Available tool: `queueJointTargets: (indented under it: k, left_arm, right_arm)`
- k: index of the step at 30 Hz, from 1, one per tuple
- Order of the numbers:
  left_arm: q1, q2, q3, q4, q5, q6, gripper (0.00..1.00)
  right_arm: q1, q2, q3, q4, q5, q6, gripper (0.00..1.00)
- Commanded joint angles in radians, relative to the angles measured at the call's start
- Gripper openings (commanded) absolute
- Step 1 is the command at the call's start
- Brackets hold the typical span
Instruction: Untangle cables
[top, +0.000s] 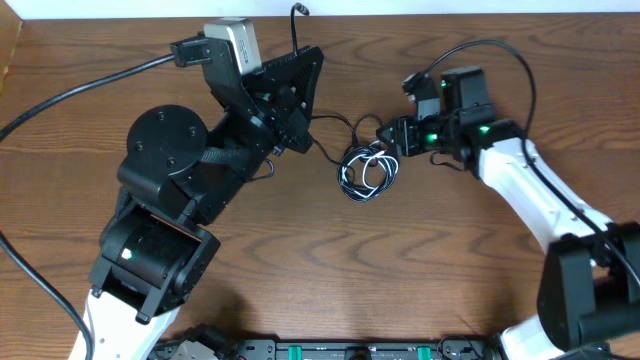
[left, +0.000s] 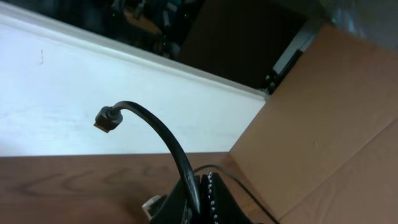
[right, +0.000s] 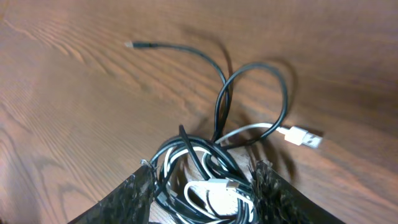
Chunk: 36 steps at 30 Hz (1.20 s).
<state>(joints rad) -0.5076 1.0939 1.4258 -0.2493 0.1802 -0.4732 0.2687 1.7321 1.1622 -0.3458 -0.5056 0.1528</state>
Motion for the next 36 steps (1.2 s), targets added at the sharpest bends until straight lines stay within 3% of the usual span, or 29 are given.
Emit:
queueJointTargets:
  k: [1, 18, 23, 34, 36]
  left_arm:
    - [0.002, -0.003, 0.018, -0.011, -0.01, 0.01, 0.07]
    - [0.002, -0.003, 0.018, -0.064, -0.01, 0.01, 0.07]
    - [0.002, -0.003, 0.018, -0.064, -0.01, 0.01, 0.08]
    - [0.002, -0.001, 0.018, -0.081, -0.01, 0.01, 0.08]
    - [0.002, 0.004, 0.018, -0.092, -0.01, 0.019, 0.07]
  right_arm:
    - [0.033, 0.039, 0.013, 0.003, 0.003, 0.0, 0.49]
    - [0.066, 0.134, 0.013, -0.023, 0.088, -0.004, 0.5]
    - [0.082, 0.137, 0.013, -0.018, 0.089, -0.011, 0.39]
    - [0.084, 0.129, 0.014, -0.044, 0.096, -0.011, 0.02]
    - [0.08, 0.116, 0.016, -0.044, 0.08, -0.011, 0.01]
